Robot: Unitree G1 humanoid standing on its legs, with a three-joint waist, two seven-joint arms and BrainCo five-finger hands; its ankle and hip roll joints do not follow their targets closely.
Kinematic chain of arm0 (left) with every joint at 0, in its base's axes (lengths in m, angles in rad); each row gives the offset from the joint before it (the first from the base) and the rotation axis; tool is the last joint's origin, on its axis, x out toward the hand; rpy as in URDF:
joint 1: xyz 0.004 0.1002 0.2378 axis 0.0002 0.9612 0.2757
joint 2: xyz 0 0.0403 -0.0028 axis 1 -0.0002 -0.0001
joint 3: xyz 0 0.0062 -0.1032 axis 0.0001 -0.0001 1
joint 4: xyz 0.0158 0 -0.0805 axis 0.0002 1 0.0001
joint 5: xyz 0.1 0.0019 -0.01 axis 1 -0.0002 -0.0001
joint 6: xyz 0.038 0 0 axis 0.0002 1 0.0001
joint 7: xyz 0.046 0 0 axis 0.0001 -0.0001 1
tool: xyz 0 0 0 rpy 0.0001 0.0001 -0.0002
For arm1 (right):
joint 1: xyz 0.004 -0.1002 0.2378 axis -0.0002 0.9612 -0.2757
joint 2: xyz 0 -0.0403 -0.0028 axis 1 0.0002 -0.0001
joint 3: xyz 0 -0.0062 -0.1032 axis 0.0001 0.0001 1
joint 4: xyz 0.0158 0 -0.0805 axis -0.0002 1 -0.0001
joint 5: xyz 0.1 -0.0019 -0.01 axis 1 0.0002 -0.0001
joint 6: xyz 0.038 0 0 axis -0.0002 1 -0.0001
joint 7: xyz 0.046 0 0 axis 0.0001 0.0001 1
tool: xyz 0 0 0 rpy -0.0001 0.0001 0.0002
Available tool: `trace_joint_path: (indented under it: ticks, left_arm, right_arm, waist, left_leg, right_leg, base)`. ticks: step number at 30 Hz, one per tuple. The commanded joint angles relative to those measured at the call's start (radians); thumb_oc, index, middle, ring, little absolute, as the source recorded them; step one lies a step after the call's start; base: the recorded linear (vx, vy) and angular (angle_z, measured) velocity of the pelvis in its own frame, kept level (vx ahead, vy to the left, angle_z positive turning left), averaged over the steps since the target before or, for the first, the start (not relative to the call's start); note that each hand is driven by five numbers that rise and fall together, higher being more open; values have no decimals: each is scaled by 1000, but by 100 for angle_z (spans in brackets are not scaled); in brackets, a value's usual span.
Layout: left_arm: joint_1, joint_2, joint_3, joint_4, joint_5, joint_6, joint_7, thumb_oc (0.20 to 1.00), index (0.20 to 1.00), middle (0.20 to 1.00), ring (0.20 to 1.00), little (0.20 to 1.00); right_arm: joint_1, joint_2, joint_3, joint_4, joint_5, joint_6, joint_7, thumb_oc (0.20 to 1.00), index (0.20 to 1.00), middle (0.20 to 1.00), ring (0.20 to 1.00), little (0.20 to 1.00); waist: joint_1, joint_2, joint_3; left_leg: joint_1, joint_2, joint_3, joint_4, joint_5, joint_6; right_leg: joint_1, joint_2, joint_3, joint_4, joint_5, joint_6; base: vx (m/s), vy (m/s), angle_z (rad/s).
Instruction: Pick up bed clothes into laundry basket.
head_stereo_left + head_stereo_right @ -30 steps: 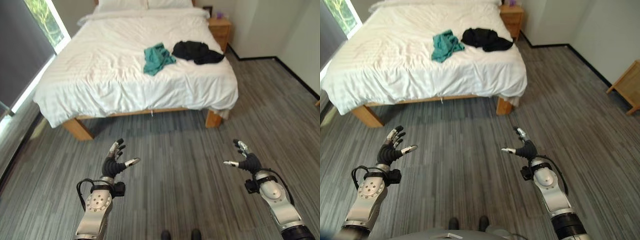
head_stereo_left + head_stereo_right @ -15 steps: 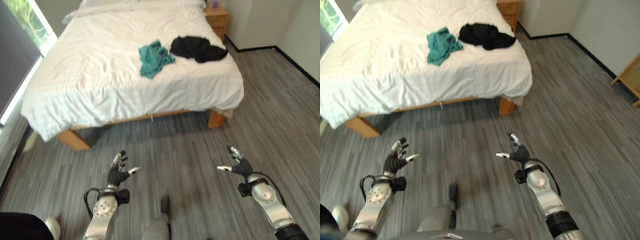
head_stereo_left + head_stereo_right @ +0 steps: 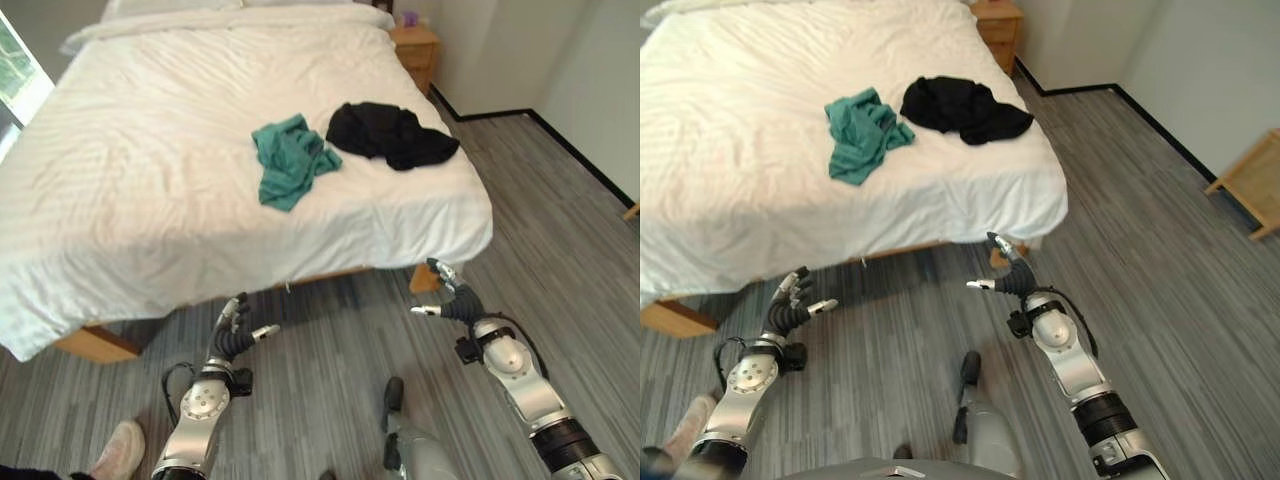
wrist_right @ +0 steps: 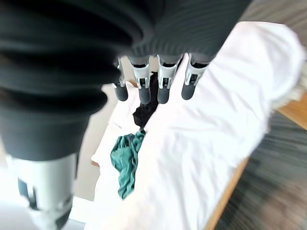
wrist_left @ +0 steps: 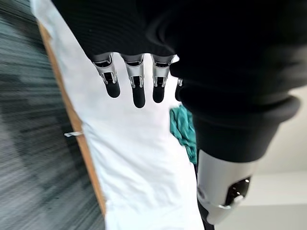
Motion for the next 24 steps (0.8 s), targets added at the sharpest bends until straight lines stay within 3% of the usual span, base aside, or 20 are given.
trace_joint_path:
  ticks: [1,3,4,6,8,10,11,12,13,16,18,22,24]
  left_arm:
    - [-64,39,11,-77,1,-67,14,1000,1000,1000,1000,1000]
    - [-79,37,10,-86,-36,-77,19,1000,1000,1000,1000,1000]
    - [-77,32,14,-87,-43,-78,24,1000,1000,1000,1000,1000]
    - [-74,27,17,-85,-43,-75,36,1000,1000,1000,1000,1000]
    - [-61,22,27,-79,-42,-71,44,1000,1000,1000,1000,1000]
    - [-40,27,41,-81,-44,-75,50,1000,1000,1000,1000,1000]
    - [-39,26,42,-81,-44,-75,50,1000,1000,1000,1000,1000]
    - [-22,33,48,-84,-41,-79,58,1000,1000,1000,1000,1000]
    - [-20,30,47,-81,-48,-84,64,1000,1000,1000,1000,1000]
    - [-27,28,18,-45,-63,-87,66,1000,1000,1000,1000,1000]
    - [-35,52,-2,-27,-62,-82,59,1000,1000,1000,1000,1000]
    - [-45,114,-16,-20,-74,-88,55,1000,1000,1000,1000,1000]
    - [-52,143,-12,-29,-86,-98,49,1000,1000,1000,1000,1000]
  right_arm:
    - [-86,-30,-12,10,-38,-42,-62,1000,1000,1000,1000,1000]
    - [-96,-48,-24,4,-40,-42,-79,1000,1000,1000,1000,1000]
    - [-93,-58,-34,-5,-55,-36,-88,1000,1000,1000,1000,1000]
    - [-92,-73,-45,-9,-93,-30,-109,1000,1000,1000,1000,1000]
    - [-102,-87,-49,-12,-133,-23,-126,1000,1000,1000,1000,1000]
    - [-135,-109,-38,-21,-193,-26,-139,1000,1000,1000,1000,1000]
    - [-136,-110,-37,-21,-193,-26,-139,1000,1000,1000,1000,1000]
    - [-198,-132,-8,-36,-264,-25,-159,1000,1000,1000,1000,1000]
    - [-235,-142,4,-25,-290,-19,-176,1000,1000,1000,1000,1000]
    - [-384,-143,61,56,-348,-8,-218,1000,1000,1000,1000,1000]
    - [-467,-124,101,115,-381,3,-241,1000,1000,1000,1000,1000]
    - [-651,-107,176,256,-390,29,-255,1000,1000,1000,1000,1000]
    - [-739,-117,217,365,-402,35,-276,1000,1000,1000,1000,1000]
  waist:
    - [-2,-5,11]
    - [14,-28,35]
    - [24,-47,43]
    - [40,-68,54]
    - [60,-69,56]
    - [84,-52,49]
    - [85,-55,48]
    - [111,-35,39]
    - [121,-31,35]
    - [146,-30,18]
    - [164,-42,4]
    - [191,-65,26]
    - [207,-73,31]
  left_leg:
    - [-83,62,63,298,146,-110]
    - [-218,68,65,562,255,-171]
    - [-259,71,86,635,276,-176]
    - [-352,96,137,680,246,-152]
    - [-407,126,183,595,212,-124]
    - [-406,143,201,361,198,-106]
    - [-398,137,207,343,209,-103]
    - [-377,153,187,144,271,-109]
    - [-378,156,171,95,300,-109]
    - [-344,157,177,25,324,-102]
    - [-320,139,176,6,308,-83]
    - [-290,134,199,6,289,-62]
    - [-290,140,212,6,277,-64]
  right_leg:
    - [175,-6,-37,-95,20,33]
    - [222,-21,-45,-97,-2,1]
    - [245,-35,-50,-97,-18,-6]
    - [273,-49,-49,-97,-41,-7]
    - [291,-51,-32,-97,-66,4]
    - [311,-49,-14,-97,-90,29]
    - [309,-54,-11,-97,-88,30]
    - [336,-55,5,-97,-117,49]
    - [344,-57,9,-97,-119,49]
    - [392,-63,-4,-97,-130,56]
    - [403,-71,-15,-62,-114,67]
    - [288,-93,-1,157,-31,102]
    - [248,-118,-36,173,-24,105]
  base:
    - [519,-114,43]
    - [306,-150,25]
    - [315,-132,-13]
    - [297,-38,-27]
    - [324,109,-25]
    - [324,222,-34]
    - [371,331,-69]
    - [300,269,-69]
    - [404,337,-63]
    - [311,207,-48]
    - [302,173,-10]
    - [165,105,7]
    - [160,35,6]
